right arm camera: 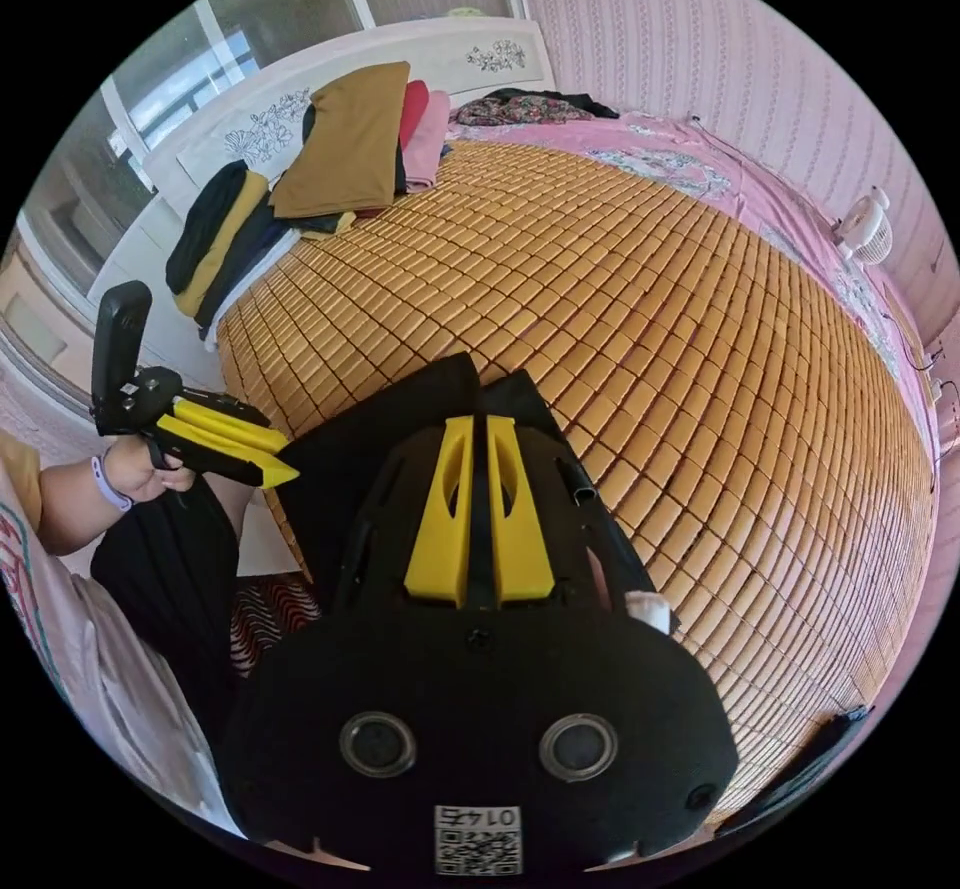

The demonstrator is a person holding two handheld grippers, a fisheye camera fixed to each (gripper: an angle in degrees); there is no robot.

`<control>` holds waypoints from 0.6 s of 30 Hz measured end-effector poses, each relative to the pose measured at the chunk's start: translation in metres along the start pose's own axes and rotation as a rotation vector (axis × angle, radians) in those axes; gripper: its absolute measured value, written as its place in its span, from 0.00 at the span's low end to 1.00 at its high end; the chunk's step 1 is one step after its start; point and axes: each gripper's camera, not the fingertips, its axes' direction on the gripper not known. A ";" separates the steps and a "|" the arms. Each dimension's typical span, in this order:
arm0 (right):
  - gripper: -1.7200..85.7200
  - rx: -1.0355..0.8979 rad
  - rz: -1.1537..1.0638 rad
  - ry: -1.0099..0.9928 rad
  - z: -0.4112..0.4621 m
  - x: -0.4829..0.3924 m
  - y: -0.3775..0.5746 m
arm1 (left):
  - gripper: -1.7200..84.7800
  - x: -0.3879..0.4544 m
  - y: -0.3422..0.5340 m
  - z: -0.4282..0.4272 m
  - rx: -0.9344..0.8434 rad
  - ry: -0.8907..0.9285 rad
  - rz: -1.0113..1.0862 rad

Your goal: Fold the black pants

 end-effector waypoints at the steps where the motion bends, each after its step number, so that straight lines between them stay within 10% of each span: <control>1: 0.03 0.062 0.021 0.003 -0.025 0.003 0.015 | 0.03 0.013 -0.004 -0.006 0.029 0.029 0.059; 9: 0.04 0.275 0.164 -0.083 -0.144 0.046 0.067 | 0.04 0.070 -0.035 -0.012 0.148 0.263 0.218; 18: 0.11 0.165 0.286 -0.078 -0.089 0.067 0.046 | 0.10 -0.024 -0.034 0.019 0.010 -0.023 -0.138</control>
